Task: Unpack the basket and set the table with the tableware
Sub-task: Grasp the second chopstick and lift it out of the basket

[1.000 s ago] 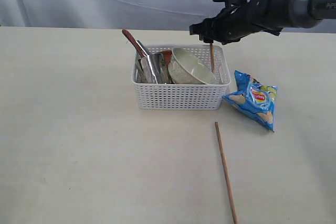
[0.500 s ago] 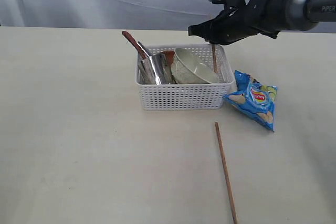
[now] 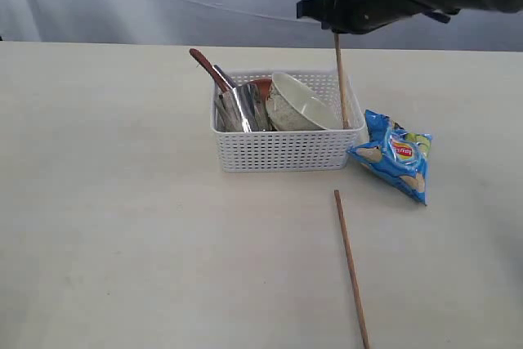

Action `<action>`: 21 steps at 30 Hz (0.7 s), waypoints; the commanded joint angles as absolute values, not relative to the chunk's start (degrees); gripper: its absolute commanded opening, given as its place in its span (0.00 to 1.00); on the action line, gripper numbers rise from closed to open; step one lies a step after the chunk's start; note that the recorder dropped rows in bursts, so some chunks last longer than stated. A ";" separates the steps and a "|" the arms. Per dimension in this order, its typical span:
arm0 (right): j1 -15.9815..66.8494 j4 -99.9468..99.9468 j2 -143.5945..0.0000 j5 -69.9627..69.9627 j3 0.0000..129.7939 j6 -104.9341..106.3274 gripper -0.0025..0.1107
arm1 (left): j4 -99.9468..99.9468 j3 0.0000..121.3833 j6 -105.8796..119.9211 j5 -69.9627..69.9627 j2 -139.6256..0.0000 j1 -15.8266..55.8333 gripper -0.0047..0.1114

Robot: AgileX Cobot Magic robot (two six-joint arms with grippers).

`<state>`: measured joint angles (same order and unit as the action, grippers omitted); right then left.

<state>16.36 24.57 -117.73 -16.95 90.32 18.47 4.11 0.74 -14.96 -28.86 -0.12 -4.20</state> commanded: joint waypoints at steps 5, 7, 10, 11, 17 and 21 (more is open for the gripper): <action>16.14 24.27 -108.49 -25.26 90.57 17.31 0.02 | 4.30 0.39 -15.06 -28.56 0.00 -3.80 0.04; 16.14 24.27 -106.54 -28.28 90.57 16.40 0.02 | 4.30 0.39 -15.06 -28.56 0.00 -3.80 0.04; 16.14 24.27 -103.78 -34.16 90.57 16.26 0.02 | 4.30 0.39 -15.06 -28.56 0.00 -3.80 0.04; 16.14 24.27 -102.89 -36.39 90.57 16.26 0.02 | 4.30 0.39 -15.06 -28.56 0.00 -3.80 0.04; 16.14 23.92 -99.25 -46.09 88.15 14.17 0.02 | 4.30 0.39 -15.06 -28.56 0.00 -3.80 0.04; 16.14 23.92 -95.83 -44.95 81.70 13.69 0.02 | 4.30 0.39 -15.06 -28.56 0.00 -3.80 0.04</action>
